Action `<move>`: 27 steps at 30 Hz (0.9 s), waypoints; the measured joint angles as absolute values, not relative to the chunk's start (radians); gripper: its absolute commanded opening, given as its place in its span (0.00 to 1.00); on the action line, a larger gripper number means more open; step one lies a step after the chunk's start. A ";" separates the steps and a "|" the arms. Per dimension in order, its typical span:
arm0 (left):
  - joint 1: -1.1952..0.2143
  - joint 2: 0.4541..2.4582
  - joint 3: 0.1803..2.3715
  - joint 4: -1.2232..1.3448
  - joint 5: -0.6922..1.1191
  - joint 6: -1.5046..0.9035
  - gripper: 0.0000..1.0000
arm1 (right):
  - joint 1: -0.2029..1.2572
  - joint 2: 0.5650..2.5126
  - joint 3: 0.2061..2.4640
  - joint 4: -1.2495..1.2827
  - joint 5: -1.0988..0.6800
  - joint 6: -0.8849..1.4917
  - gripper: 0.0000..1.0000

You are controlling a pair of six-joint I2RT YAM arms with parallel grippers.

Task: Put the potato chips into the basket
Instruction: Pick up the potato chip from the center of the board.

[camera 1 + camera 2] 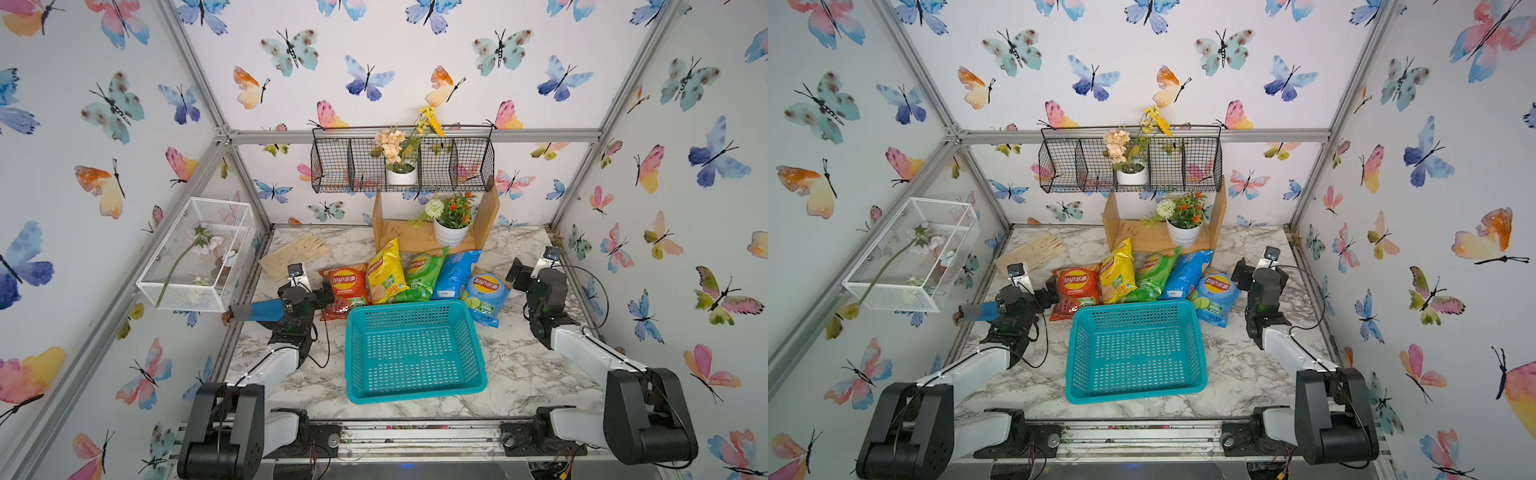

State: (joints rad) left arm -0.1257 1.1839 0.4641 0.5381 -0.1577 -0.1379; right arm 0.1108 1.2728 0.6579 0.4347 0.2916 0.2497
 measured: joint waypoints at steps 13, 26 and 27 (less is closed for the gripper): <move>-0.146 0.895 0.734 -0.014 -0.139 -0.477 0.99 | 0.111 1.084 0.748 -0.077 -0.038 0.477 0.85; -0.197 0.710 0.737 -0.182 0.175 -0.690 0.93 | 0.111 1.016 0.562 -0.200 -0.232 0.530 0.66; -0.218 0.714 0.738 -0.186 0.183 -0.693 0.93 | 0.111 1.016 0.552 -0.203 -0.240 0.533 0.63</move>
